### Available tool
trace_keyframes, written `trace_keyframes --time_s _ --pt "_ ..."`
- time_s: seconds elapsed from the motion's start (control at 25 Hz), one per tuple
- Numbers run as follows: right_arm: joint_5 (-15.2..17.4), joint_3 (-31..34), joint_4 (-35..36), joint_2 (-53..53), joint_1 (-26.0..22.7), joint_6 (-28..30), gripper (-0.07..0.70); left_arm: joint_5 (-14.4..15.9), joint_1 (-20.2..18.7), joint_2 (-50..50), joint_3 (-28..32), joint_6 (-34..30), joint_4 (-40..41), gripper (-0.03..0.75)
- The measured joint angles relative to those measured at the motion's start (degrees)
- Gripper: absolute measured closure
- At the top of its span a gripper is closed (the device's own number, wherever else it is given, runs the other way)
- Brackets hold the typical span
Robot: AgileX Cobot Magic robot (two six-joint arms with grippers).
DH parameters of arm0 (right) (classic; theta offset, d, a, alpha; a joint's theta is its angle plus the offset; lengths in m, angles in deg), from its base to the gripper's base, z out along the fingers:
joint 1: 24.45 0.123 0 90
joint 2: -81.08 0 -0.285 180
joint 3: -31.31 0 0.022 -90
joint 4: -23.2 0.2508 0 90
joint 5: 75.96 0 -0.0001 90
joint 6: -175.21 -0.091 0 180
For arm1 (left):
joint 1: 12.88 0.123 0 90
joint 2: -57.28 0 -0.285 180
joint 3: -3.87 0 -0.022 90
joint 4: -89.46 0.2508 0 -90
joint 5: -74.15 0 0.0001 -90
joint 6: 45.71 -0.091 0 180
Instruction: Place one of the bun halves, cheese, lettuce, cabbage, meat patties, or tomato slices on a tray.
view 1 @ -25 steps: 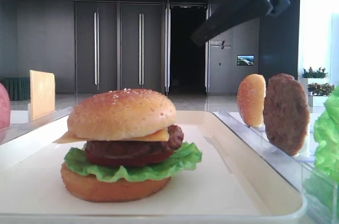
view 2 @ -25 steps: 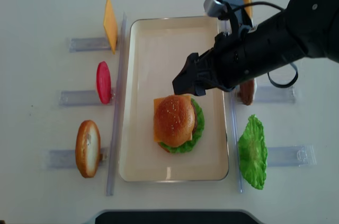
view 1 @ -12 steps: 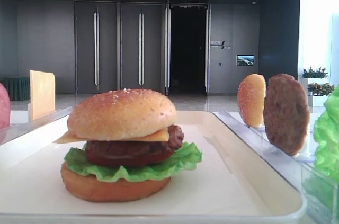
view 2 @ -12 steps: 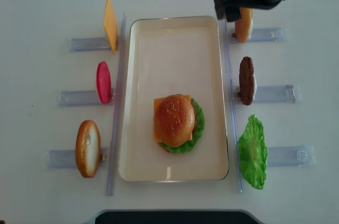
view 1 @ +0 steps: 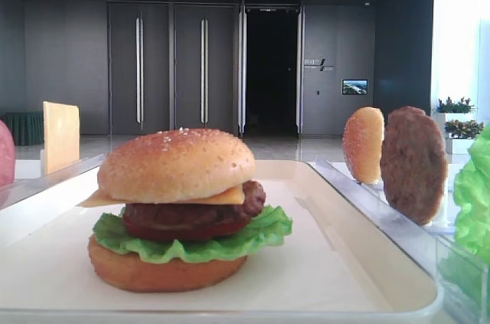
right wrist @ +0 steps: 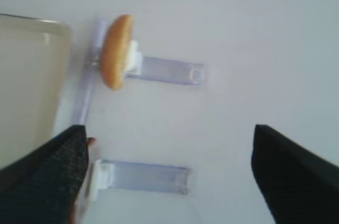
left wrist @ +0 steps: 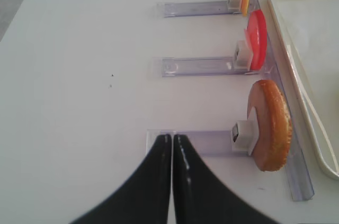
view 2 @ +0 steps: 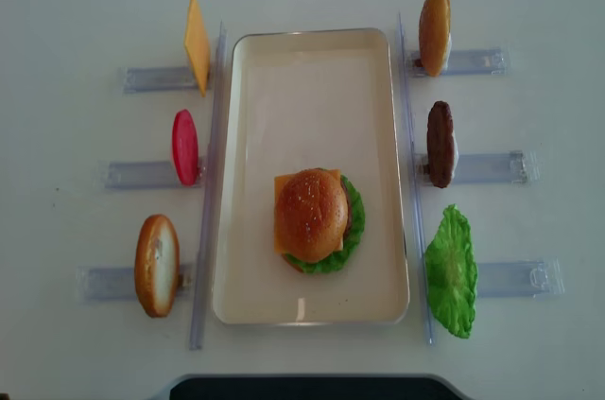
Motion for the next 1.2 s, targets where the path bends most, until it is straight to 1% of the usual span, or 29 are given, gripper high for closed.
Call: trace_keyframes --time_s 0.12,0.28,0.4,0.52,0.6,0.76,0.92,1.04,1.2 --pt "1.8 0.0 -0.7 0.0 -6.9 -0.1 0.039 0.0 0.0 0.0 0.0 0.0 0.0 0.722" --pt "2.8 0.0 -0.8 0.0 -16.3 -0.1 0.039 0.0 0.0 0.0 0.0 0.0 0.0 0.722" --pt "2.7 0.0 -0.8 0.0 -21.7 0.7 0.039 0.0 0.0 0.0 0.0 0.0 0.0 0.722" --pt "2.7 0.0 -1.0 0.0 -25.0 1.6 0.039 0.0 0.0 0.0 0.0 0.0 0.0 0.722" --pt "2.9 0.0 -1.5 0.0 -26.1 1.9 0.039 0.0 0.0 0.0 0.0 0.0 0.0 0.722" --pt "3.5 0.0 -2.3 0.0 -26.4 2.2 0.039 0.0 0.0 0.0 0.0 0.0 0.0 0.722" --pt "5.7 0.0 -2.3 1.2 -26.5 2.2 0.039 0.0 0.0 0.0 0.0 0.0 0.0 0.722" --pt "6.1 0.0 -2.3 4.6 -26.5 2.2 0.040 0.0 0.0 0.0 0.0 0.0 0.0 0.722" --pt "6.1 0.0 -2.3 13.0 -25.8 3.0 0.040 0.0 0.0 0.0 0.0 0.0 0.0 0.722"
